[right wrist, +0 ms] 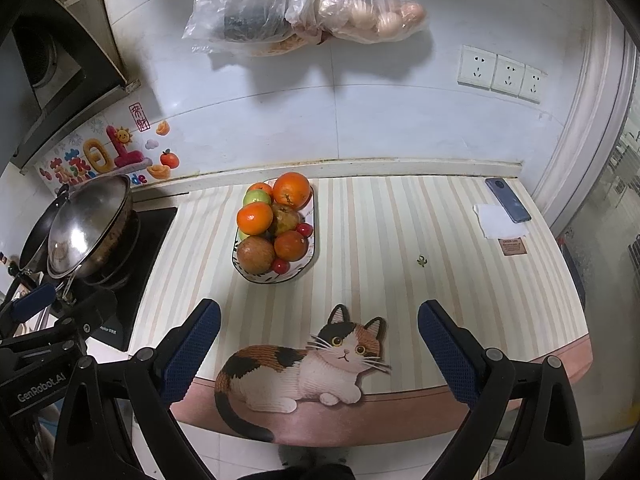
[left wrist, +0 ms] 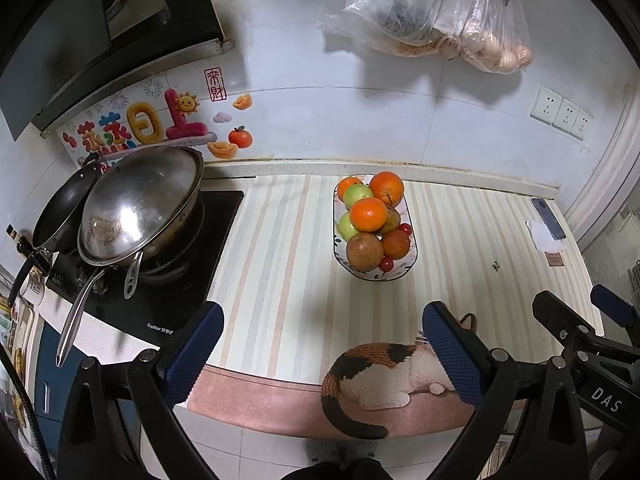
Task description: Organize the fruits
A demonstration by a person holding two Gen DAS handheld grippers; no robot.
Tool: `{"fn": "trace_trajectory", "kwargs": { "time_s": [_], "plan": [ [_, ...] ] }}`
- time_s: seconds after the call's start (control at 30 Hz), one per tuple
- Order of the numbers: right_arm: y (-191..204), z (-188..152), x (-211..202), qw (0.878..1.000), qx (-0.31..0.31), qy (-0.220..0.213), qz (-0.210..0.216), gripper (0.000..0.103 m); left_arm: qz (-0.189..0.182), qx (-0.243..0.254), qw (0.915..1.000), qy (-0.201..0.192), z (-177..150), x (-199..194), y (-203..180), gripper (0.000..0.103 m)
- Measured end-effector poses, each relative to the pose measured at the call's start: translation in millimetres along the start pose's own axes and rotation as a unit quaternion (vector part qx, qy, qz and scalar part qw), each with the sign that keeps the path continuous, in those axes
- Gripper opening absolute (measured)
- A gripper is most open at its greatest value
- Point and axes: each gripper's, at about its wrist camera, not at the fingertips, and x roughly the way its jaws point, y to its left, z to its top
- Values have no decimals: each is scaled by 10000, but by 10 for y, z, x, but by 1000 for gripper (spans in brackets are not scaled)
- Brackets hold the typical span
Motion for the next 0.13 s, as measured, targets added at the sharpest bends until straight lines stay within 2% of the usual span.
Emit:
{"fn": "trace_trajectory", "kwargs": {
  "time_s": [0.13],
  "plan": [
    [-4, 2, -1, 10000, 4, 4, 14, 101, 19, -7, 10000, -11, 2, -11, -4, 102]
  ]
}}
